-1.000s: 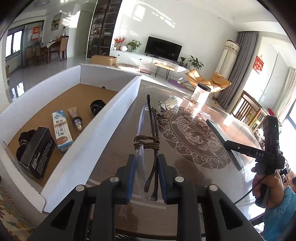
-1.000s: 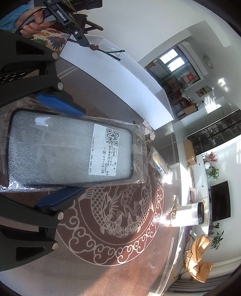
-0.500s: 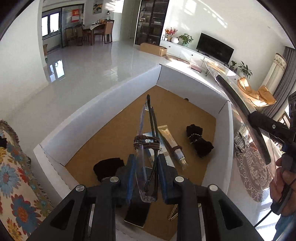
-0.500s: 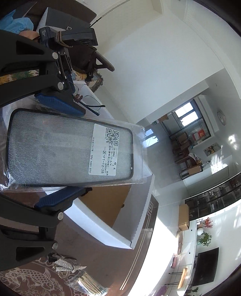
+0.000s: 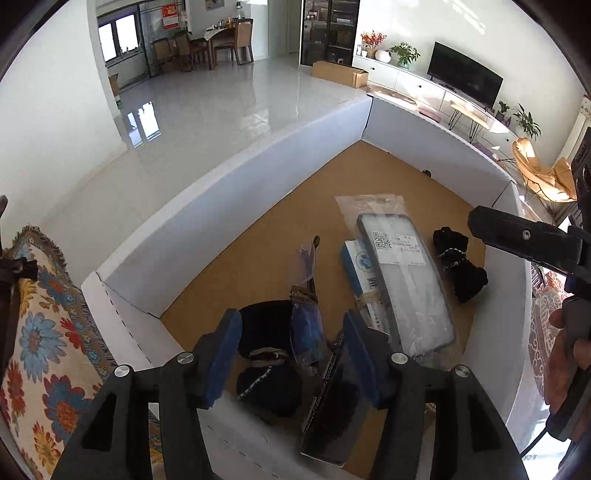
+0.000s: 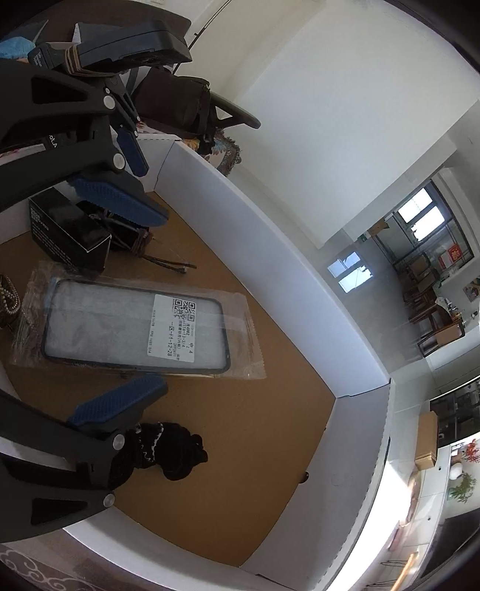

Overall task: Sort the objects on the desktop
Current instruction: 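Carry the phone case and eyeglasses into the white bin and release them, then move both open tools back over the table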

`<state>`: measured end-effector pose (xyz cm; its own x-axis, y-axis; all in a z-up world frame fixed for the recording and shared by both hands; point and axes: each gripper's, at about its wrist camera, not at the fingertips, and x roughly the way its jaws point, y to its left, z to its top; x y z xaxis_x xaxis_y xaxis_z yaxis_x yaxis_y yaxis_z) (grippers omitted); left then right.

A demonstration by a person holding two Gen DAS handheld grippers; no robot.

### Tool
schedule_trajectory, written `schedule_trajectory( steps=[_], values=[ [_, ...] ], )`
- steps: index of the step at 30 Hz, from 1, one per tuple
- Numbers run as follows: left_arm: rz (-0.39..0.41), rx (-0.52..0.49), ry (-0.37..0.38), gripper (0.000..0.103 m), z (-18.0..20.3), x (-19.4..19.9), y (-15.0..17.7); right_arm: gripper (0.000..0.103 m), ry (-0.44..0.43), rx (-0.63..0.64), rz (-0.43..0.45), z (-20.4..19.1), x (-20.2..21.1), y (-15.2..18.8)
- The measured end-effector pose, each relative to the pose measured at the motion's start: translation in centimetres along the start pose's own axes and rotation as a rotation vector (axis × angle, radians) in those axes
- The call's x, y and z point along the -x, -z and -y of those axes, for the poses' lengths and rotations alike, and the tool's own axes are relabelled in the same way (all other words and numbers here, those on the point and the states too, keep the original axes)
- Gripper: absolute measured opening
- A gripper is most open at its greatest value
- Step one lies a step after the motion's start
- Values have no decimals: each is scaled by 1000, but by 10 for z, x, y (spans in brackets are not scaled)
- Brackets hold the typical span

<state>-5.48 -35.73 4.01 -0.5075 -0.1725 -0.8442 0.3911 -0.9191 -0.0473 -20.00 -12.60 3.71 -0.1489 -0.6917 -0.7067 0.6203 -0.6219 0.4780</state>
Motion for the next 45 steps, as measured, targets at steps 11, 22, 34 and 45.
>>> schedule_trajectory(
  steps=[11, 22, 34, 45],
  values=[
    [171, -229, 362, 93, 158, 108, 88, 103, 352, 77, 215, 111, 175, 156],
    [-1, -330, 429, 96, 303, 8, 159, 103, 674, -102, 123, 215, 244, 298],
    [17, -327, 354, 96, 303, -14, 180, 103, 689, -105, 100, 212, 238, 296],
    [35, -428, 245, 97, 318, -15, 190, 103, 691, -105, 99, 212, 237, 296]
  ],
)
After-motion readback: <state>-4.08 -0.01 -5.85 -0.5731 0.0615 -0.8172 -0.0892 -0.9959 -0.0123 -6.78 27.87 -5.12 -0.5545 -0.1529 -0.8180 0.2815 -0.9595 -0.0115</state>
